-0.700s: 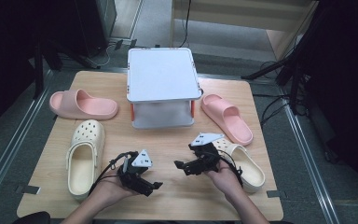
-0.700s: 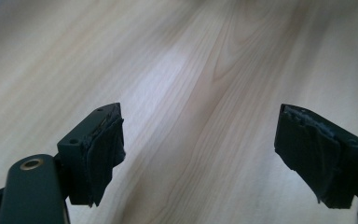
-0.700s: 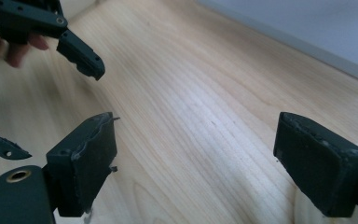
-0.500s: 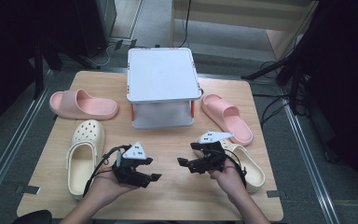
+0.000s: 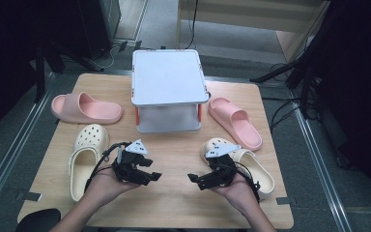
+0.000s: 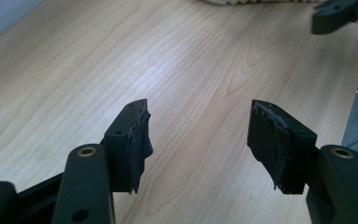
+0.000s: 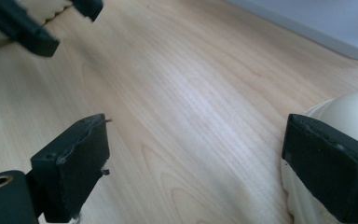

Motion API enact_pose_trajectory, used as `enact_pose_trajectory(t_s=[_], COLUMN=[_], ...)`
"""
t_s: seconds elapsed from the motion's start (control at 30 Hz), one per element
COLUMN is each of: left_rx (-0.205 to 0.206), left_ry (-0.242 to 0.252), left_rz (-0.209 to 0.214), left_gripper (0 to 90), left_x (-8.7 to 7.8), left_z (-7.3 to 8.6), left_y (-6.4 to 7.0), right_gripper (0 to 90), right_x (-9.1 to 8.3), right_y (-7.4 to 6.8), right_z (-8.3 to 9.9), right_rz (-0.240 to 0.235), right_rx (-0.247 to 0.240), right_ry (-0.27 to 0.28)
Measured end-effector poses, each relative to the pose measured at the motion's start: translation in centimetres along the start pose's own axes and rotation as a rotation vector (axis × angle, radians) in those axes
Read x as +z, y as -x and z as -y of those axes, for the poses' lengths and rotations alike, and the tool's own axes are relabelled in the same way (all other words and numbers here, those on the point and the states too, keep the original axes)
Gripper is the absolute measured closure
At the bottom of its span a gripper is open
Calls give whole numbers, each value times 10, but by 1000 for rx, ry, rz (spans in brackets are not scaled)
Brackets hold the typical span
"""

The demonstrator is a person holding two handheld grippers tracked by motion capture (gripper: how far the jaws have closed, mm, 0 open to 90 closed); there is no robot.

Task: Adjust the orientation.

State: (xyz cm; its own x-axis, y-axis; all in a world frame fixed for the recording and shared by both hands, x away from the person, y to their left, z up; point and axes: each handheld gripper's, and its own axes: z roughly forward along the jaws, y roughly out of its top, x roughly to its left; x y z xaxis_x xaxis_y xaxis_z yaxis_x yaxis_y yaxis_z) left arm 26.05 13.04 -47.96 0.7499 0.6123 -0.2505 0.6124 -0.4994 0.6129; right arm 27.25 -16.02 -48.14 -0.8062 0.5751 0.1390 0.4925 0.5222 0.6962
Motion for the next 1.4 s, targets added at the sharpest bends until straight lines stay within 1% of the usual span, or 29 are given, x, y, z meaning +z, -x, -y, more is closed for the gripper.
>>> enact_pose_trajectory(t_s=[0.03, 0.07, 0.1, 0.13, 0.17, 0.2, 0.23, 0.27, 0.3, 0.37, 0.4, 0.43, 0.47, 0.5, 0.53, 0.63, 0.67, 0.8, 0.83, 0.93, 0.97, 1.03, 1.07, 1.13, 1.2, 1.23, 1.27, 1.33, 1.4], left_rx=[0, -5, -5, 4, 4, 13, 13, 16, 18, 11, -1, -1, -5, -5, -11, -22, -33, -46, -51, -58, -70, -78, -89, -91, -112, -112, -115, -125, -136], left_ry=[0, -9, -9, -5, -5, -6, -6, -8, -8, -7, -14, -14, -19, -19, -10, -8, -6, -4, 0, 7, 10, 9, 18, 18, 33, 33, 38, 49, 63], left_rz=[0, 2, 2, 7, 7, 8, 8, 11, 11, 14, 33, 33, 34, 34, 32, 32, 23, 7, -11, -25, -26, -34, -38, -42, -52, -52, -56, -63, -80], left_gripper=[399, 402, 404, 407, 410, 413, 416, 416, 418, 436, 473, 496, 505, 521, 522, 529, 529, 528, 524, 502, 498, 498, 499, 498, 497, 496, 496, 496, 489], left_x=[0, 0, 0, 0, 0, -1, -1, -1, -1, -2, -5, -5, -7, -7, -11, -14, -17, -22, -25, -28, -29, -33, -37, -39, -46, -46, -49, -52, -59], left_z=[0, -1, -1, -2, -2, -2, -2, -1, -1, -1, 0, 0, -1, -1, 0, 1, 3, 7, 9, 11, 12, 14, 16, 17, 21, 21, 22, 23, 27], left_y=[0, 0, 0, 1, 1, 2, 2, 2, 2, 1, 0, 0, 0, 0, 0, -1, -2, -2, -3, -3, -3, -4, -5, -6, -7, -7, -8, -9, -11], right_gripper=[77, 114, 114, 159, 237, 358, 358, 400, 406, 456, 457, 457, 464, 464, 489, 495, 495, 493, 493, 499, 500, 502, 506, 509, 508, 508, 508, 507, 492], right_x=[0, 1, 1, 0, -1, -3, -3, -5, -6, -8, -8, -8, -8, -8, -6, -5, -2, 1, 3, 5, 6, 8, 10, 11, 13, 13, 15, 15, 17], right_y=[0, -2, -2, -4, -5, -5, -5, -6, -6, -4, -3, -3, -3, -3, -3, -3, -2, -2, -2, -2, -2, -3, -3, -3, -3, -3, -4, -4, -6], right_z=[0, -1, -1, -2, -3, -2, -2, -2, -3, -4, -5, -5, -5, -5, -7, -8, -10, -13, -14, -15, -16, -18, -20, -22, -23, -23, -25, -25, -27], right_rz=[0, -18, -18, -31, -36, -42, -42, -43, -37, -53, -58, -58, -82, -82, -105, -118, -129, -133, -144, -147, -149, -158, -171, -180, -179, -179, -173, -173, -168], right_rx=[0, 19, 19, 19, 12, -7, -7, -18, -21, -23, -25, -25, -25, -25, -16, -15, -20, -32, -44, -53, -55, -57, -44, -39, -51, -51, -71, -79, -89], right_ry=[0, 5, 5, 22, 28, 37, 37, 48, 57, 71, 70, 70, 72, 72, 57, 52, 35, 35, 34, 30, 27, 26, 23, 17, 11, 11, 5, 2, 2])
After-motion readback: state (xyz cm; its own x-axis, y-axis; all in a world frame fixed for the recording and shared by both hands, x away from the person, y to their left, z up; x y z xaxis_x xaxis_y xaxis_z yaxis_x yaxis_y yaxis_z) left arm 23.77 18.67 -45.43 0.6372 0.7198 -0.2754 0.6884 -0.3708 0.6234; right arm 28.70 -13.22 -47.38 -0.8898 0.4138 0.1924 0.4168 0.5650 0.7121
